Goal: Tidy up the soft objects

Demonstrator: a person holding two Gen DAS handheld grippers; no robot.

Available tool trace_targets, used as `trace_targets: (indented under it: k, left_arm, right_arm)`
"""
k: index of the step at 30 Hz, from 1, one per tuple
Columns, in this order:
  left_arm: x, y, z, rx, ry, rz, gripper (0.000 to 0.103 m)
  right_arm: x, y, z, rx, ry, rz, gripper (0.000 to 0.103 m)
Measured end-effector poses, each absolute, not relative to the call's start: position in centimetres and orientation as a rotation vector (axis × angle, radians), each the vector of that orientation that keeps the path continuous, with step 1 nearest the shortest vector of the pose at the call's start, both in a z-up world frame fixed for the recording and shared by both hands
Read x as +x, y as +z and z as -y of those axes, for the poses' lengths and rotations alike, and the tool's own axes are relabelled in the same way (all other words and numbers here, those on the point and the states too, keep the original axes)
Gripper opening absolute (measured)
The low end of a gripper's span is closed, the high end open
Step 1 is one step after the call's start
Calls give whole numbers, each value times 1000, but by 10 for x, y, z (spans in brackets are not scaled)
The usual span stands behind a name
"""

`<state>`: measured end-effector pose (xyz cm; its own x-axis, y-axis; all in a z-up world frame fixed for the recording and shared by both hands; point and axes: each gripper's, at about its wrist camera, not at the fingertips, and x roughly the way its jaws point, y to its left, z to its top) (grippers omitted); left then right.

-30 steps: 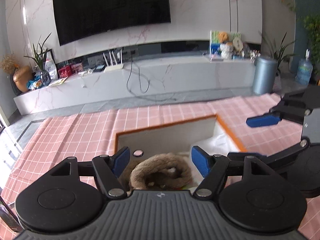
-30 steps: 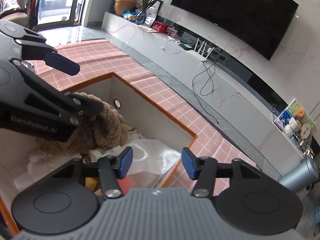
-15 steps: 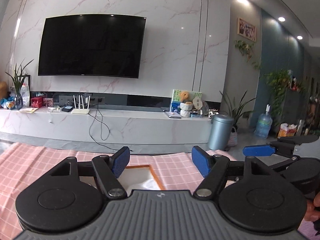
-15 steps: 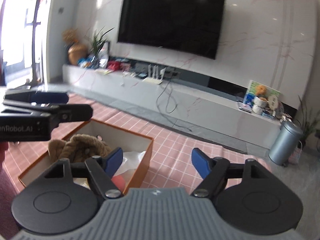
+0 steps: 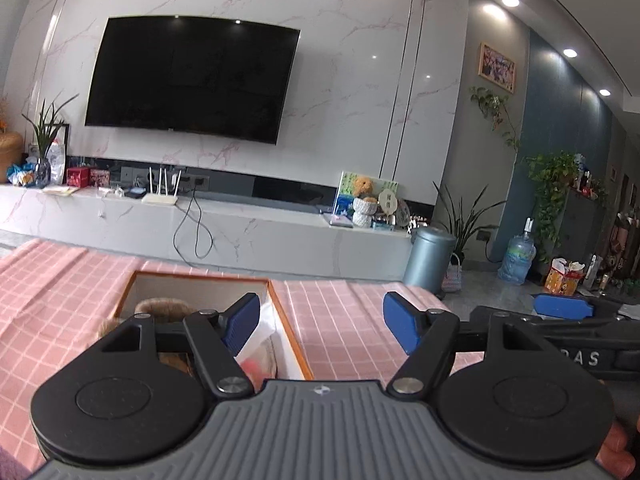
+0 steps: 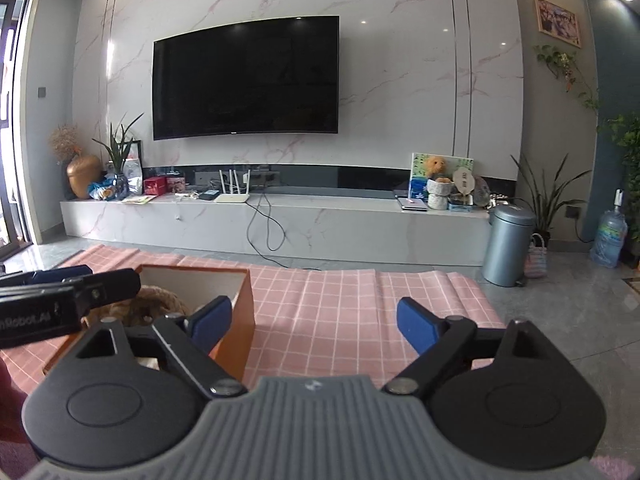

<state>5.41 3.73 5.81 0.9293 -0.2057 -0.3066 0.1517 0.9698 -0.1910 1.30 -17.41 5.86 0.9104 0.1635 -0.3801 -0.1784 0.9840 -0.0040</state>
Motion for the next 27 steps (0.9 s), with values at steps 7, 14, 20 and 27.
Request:
trace_targets:
  k: [7, 14, 20, 27]
  left_arm:
    - [36, 37, -20, -78, -81, -312, 87]
    - [38, 12, -2, -66, -97, -412, 92]
    - [38, 1, 0, -44, -47, -478, 93]
    - [33, -1, 0, -45, -13, -508, 93]
  right_arm:
    - [3, 20, 184, -41, 113, -455, 92]
    - [12, 0, 190, -10, 65, -490, 94]
    - [13, -5, 188, -19, 81, -506, 95]
    - [15, -9, 191, -11, 83, -526, 95]
